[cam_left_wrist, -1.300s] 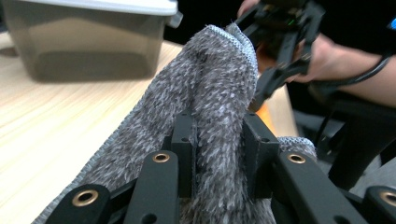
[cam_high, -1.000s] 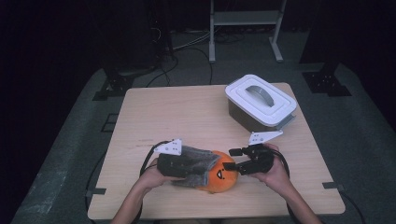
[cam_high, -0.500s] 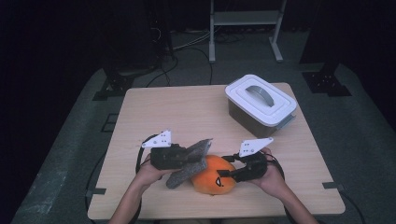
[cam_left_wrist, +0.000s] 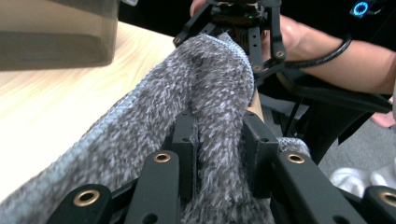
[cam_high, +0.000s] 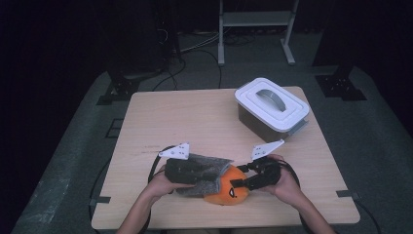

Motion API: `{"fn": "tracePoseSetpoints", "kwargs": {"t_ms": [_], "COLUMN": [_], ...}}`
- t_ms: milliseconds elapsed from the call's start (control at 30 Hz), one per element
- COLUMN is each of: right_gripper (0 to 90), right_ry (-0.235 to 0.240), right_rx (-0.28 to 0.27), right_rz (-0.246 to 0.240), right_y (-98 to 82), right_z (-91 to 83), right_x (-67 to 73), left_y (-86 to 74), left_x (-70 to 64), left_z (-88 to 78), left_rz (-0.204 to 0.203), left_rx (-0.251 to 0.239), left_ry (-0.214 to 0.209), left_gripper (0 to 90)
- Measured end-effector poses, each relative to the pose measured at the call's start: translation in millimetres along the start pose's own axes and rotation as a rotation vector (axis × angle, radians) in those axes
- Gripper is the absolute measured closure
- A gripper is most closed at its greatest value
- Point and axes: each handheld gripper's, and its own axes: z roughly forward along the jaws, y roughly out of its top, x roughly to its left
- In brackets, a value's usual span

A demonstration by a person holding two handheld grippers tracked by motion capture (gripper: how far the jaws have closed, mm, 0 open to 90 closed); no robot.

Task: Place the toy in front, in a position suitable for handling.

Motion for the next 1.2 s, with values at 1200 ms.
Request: {"fn": "tracePoseSetpoints", "kwargs": {"t_ms": [1200], "right_gripper": [46.2], "right_ry": [-0.009], "right_rx": [-0.021], "right_rz": [-0.248], "right_y": [-4.1], "right_z": [1.8], "right_x": [3.6], "left_y": [-5.0], "left_x": [6.4], "left_z": [-22.4], "left_rz": [0.041], "left_rx": [0.049], "left_ry": [0.085], "left_gripper": [70.9]}}
